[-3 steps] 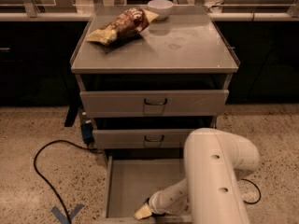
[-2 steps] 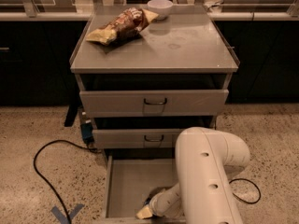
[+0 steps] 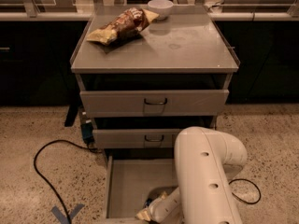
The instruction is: Pick pepsi can from bottom drawer and place on counter
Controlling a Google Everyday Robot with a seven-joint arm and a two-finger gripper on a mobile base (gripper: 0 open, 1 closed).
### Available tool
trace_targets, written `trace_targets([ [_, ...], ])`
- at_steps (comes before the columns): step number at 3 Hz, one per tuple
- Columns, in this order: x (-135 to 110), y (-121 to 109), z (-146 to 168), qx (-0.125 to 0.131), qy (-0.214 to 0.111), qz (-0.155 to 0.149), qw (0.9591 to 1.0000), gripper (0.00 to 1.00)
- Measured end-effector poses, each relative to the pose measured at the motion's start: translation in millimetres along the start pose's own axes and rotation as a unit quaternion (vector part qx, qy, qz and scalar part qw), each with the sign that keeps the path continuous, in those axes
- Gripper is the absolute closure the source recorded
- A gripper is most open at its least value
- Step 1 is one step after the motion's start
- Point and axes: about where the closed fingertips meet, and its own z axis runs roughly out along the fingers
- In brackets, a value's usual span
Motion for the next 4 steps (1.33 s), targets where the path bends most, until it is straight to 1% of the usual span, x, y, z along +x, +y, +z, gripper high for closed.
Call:
trace_targets([
  [1, 0.5, -12.9, 6.2, 0.018, 0.0, 0.004, 0.9998, 0.0],
  [2, 0.5, -12.9, 6.2, 0.018, 0.0, 0.004, 0.9998, 0.0],
  [3, -9.3, -35.7, 8.7, 0.034, -0.002, 0.017, 0.9993, 0.0],
  [4, -14.6, -55.0, 7.4, 0.045, -0.001, 0.03, 0.9985, 0.0],
])
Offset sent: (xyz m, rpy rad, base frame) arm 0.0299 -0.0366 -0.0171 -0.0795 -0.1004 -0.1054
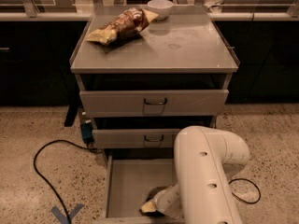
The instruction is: Pick pepsi can from bottom drawer and place on counter
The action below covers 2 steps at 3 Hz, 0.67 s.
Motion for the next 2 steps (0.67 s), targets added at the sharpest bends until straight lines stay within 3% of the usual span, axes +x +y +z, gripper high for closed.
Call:
trace_targets([
  [2, 11.2, 20.8, 12.6, -0.004, 0.017, -0.018, 0.9997, 0.0],
])
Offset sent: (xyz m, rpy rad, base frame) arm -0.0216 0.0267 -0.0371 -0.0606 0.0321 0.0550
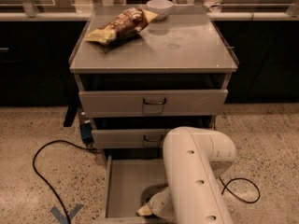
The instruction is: Pick pepsi can from bottom drawer and place on counter
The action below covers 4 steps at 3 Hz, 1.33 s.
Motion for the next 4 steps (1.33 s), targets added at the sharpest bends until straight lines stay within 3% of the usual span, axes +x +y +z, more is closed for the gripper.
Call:
trace_targets([
  [1, 13.9, 11.6, 20.7, -0.002, 0.017, -0.001, 0.9998, 0.0],
  [2, 14.2, 11.2, 22.2, 0.0, 0.021, 0.0, 0.9998, 0.0],
  [3, 12.9, 10.8, 20.4, 0.0, 0.021, 0.0, 0.9998, 0.18],
  [4, 12.7, 10.8, 20.1, 0.0, 0.021, 0.0, 0.9998, 0.43],
])
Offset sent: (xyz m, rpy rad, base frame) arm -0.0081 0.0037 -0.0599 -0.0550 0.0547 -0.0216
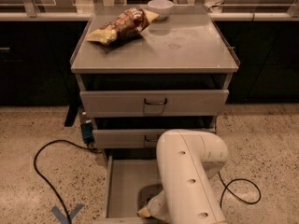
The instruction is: Pick pepsi can from bottom drawer and place on counter
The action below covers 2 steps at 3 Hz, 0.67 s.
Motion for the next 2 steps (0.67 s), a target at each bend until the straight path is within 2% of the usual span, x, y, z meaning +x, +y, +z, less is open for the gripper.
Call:
trace_targets([
  [2, -0.3, -0.1, -0.5, 0.0, 0.0, 0.0, 1.0, 0.89],
])
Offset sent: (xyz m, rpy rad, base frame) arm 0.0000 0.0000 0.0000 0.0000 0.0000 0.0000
